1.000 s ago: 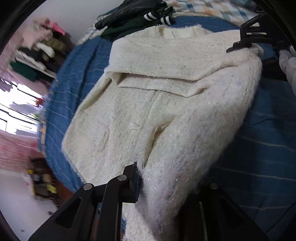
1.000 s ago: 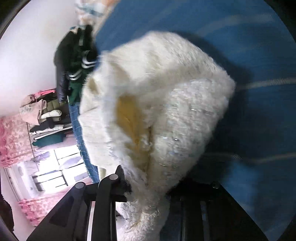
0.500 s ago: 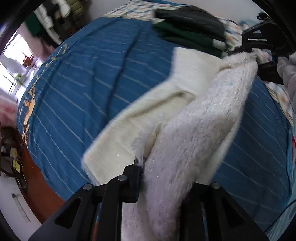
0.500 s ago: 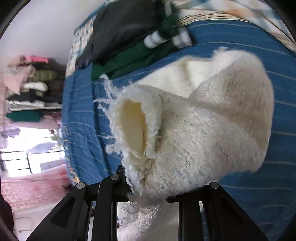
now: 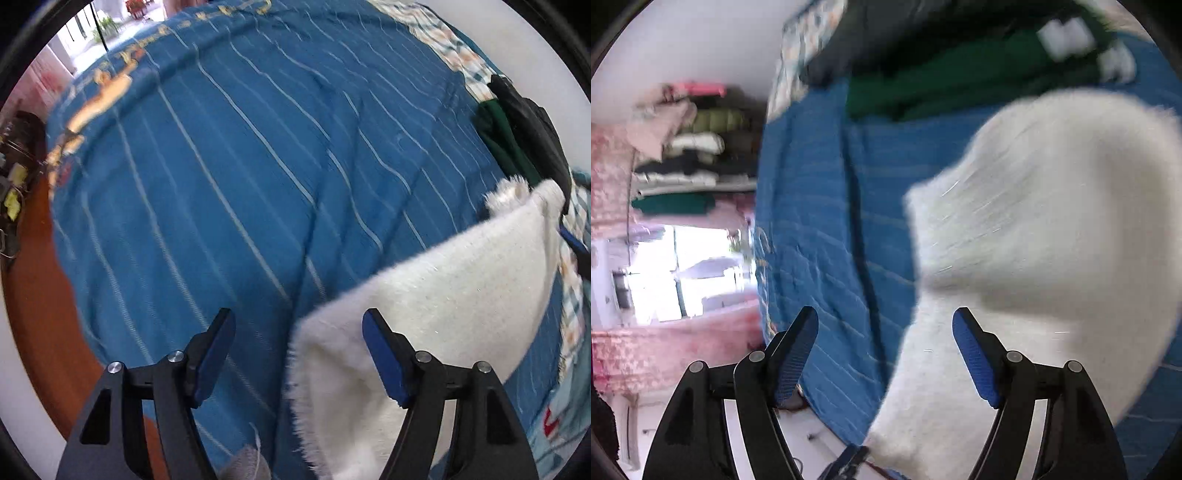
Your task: Fold large clothes
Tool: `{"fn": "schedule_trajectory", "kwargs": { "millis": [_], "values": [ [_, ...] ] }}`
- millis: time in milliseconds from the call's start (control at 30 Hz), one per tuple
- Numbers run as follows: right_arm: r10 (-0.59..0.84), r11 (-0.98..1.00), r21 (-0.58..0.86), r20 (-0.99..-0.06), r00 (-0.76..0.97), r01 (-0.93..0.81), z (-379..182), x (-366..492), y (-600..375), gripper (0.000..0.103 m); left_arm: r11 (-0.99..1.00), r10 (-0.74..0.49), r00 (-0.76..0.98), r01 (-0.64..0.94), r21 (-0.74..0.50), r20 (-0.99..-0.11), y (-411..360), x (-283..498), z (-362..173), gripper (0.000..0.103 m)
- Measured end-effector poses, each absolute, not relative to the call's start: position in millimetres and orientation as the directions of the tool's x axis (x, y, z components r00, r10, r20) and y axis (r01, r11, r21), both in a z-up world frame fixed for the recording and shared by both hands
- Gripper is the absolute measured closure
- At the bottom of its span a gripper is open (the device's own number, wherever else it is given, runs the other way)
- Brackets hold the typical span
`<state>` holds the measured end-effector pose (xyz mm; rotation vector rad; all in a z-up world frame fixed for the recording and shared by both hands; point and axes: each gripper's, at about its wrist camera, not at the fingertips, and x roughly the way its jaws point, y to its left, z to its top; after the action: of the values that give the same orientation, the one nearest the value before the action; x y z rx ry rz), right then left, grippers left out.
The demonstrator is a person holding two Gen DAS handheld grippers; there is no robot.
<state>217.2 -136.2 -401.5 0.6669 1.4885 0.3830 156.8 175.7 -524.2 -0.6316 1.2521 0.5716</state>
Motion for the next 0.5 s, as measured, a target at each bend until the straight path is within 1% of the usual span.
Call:
{"fn": "schedule_trajectory", "kwargs": {
  "millis": [67, 133, 200, 233, 367, 400, 433, 500],
  "values": [
    [0.544, 0.806, 0.56, -0.829, 0.133, 0.193, -390.4, 209.1, -185.9, 0.026, 0.714, 0.081, 0.207, -0.694, -0.088, -0.975, 167.1, 158.7, -524.5, 0.033],
    [0.476, 0.836, 0.5, -0.865, 0.158, 0.225, -391.2, 202.5, -229.1, 0.026, 0.718, 0.062, 0.194, -0.69, -0.091, -0.979, 154.2, 164.6, -534.7, 0.033],
    [0.42, 0.85, 0.442, -0.897, 0.136, 0.286, -411.8, 195.2, -288.8, 0.026, 0.708, 0.028, 0.176, -0.698, -0.104, -0.984, 147.4, 171.7, -546.5, 0.033],
    [0.424, 0.843, 0.443, -0.896, 0.128, 0.306, -425.2, 194.7, -310.5, 0.026, 0.703, 0.032, 0.166, -0.705, -0.097, -0.986, 144.5, 173.9, -552.0, 0.033],
    [0.541, 0.789, 0.532, -0.839, 0.064, 0.309, -496.2, 210.3, -348.8, 0.026, 0.7, 0.066, 0.115, -0.713, -0.036, -0.991, 135.9, 174.2, -569.2, 0.032],
    [0.589, 0.758, 0.574, -0.806, 0.052, 0.311, -520.2, 217.9, -352.1, 0.026, 0.698, 0.07, 0.103, -0.715, -0.025, -0.992, 135.5, 173.6, -573.1, 0.032],
    [0.655, 0.709, 0.635, -0.754, 0.049, 0.306, -539.5, 223.8, -349.5, 0.026, 0.695, 0.075, 0.095, -0.718, -0.017, -0.993, 135.9, 173.5, -575.9, 0.031],
    [0.731, 0.639, 0.717, -0.678, 0.07, 0.278, -559.9, 235.8, -337.2, 0.026, 0.697, 0.084, 0.084, -0.717, -0.002, -0.993, 137.9, 175.3, -580.1, 0.031]
  ]
}}
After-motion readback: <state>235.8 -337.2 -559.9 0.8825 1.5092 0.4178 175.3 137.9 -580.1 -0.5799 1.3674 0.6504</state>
